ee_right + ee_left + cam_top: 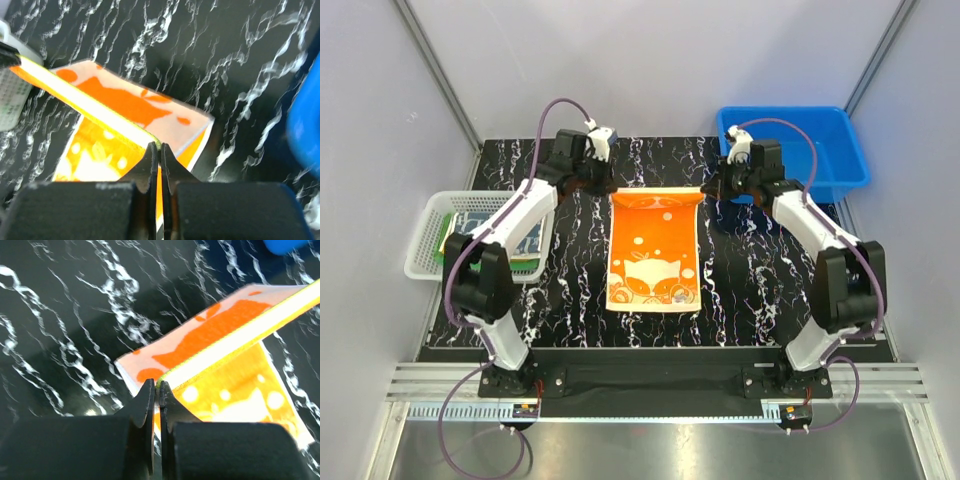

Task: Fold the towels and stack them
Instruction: Flatten out the crumpled towel

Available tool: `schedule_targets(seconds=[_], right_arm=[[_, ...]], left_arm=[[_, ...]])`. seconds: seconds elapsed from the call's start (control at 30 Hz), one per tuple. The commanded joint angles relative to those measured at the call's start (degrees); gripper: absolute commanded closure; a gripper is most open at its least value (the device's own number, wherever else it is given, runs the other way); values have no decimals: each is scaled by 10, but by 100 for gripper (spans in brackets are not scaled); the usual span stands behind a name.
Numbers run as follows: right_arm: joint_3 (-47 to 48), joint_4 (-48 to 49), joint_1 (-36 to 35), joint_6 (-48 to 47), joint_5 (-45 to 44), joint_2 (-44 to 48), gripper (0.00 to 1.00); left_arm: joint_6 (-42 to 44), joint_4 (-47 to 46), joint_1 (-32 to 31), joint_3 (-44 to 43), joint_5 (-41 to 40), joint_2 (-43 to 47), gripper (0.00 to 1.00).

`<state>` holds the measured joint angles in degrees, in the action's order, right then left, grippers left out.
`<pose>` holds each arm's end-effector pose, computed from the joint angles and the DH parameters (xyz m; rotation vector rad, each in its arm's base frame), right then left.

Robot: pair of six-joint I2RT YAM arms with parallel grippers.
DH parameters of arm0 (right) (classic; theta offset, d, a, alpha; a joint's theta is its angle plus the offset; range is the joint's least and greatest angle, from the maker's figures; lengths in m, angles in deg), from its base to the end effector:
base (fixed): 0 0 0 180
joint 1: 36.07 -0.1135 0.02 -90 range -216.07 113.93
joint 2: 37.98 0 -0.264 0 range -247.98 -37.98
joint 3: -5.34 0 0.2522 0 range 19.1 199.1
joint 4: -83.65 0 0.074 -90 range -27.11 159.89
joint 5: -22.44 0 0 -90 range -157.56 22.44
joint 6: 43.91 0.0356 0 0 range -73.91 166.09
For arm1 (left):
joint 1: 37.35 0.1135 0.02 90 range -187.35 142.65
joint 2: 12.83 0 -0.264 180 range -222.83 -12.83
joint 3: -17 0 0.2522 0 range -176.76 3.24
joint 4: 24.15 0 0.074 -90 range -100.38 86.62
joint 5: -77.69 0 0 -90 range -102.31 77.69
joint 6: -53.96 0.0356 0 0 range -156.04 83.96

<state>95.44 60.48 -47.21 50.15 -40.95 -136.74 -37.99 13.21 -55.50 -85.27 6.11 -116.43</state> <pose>0.3888 0.0928 0.2806 -0.4073 2.0889 0.6498 0.3940 -0.1410 0.2969 0.4917 2.2083 -0.5492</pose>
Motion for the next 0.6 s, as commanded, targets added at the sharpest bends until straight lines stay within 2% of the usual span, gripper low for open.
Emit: schedule_targets(seconds=[0.0, 0.17, 0.3, 0.57], right_arm=[[-82, -13, 3, 60, -21, 74, 100], [-191, -24, -10, 97, -10, 159, 100], [-248, -46, -18, 123, 3, 202, 100], [-334, -55, -35, 155, 42, 249, 100]], left_arm=[[-9, -25, -7, 64, 2, 75, 100], [-36, -29, -25, 190, 5, 159, 100], [-53, -14, -42, 246, 0, 219, 100], [-89, 7, -66, 335, 21, 259, 100]])
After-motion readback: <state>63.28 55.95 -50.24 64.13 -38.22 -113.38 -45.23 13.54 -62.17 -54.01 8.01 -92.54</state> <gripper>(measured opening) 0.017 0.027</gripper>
